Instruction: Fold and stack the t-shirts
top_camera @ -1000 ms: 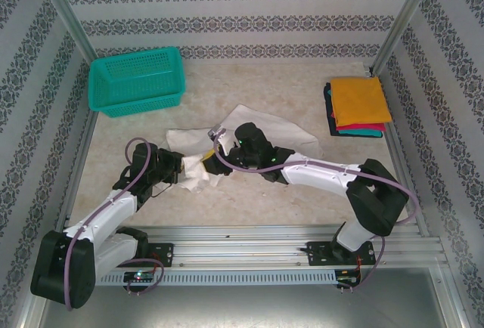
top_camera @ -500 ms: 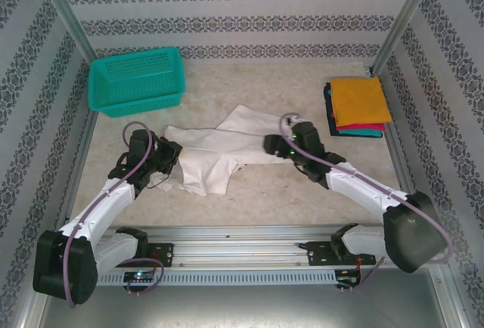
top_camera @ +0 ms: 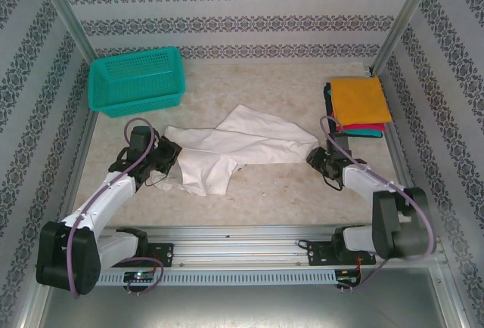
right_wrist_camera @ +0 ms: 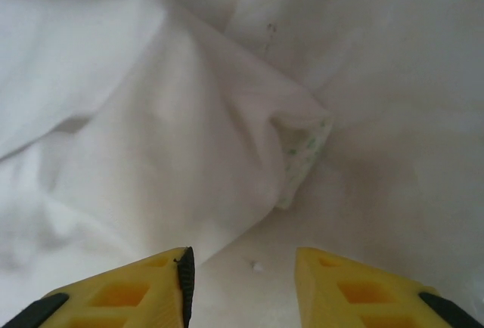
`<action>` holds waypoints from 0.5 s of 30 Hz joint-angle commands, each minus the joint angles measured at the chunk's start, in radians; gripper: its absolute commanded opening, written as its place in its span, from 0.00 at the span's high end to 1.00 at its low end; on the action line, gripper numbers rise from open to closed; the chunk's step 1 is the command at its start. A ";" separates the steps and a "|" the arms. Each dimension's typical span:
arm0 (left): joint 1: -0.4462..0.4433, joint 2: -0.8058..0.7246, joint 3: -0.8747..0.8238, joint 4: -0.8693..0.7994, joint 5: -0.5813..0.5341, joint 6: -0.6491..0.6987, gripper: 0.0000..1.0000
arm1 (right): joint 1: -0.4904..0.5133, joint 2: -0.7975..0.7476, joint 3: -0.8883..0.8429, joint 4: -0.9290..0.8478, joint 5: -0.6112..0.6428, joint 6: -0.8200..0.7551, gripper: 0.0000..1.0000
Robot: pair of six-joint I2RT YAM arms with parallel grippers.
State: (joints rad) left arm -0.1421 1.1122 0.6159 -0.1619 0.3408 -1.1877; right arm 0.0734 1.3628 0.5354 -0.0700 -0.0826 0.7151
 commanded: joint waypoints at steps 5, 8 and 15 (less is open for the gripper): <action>0.017 -0.001 0.021 -0.028 0.009 0.021 1.00 | -0.047 0.121 0.074 0.128 -0.060 -0.026 0.72; 0.021 0.003 0.031 -0.025 0.008 0.025 1.00 | -0.061 0.129 0.102 0.162 -0.065 -0.060 1.00; 0.041 0.067 0.142 -0.012 0.017 0.059 1.00 | -0.066 -0.007 0.173 0.146 -0.023 -0.167 1.00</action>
State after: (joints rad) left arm -0.1207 1.1637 0.6884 -0.1757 0.3523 -1.1755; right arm 0.0151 1.4311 0.6613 0.0490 -0.1379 0.6132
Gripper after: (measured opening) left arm 0.044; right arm 0.044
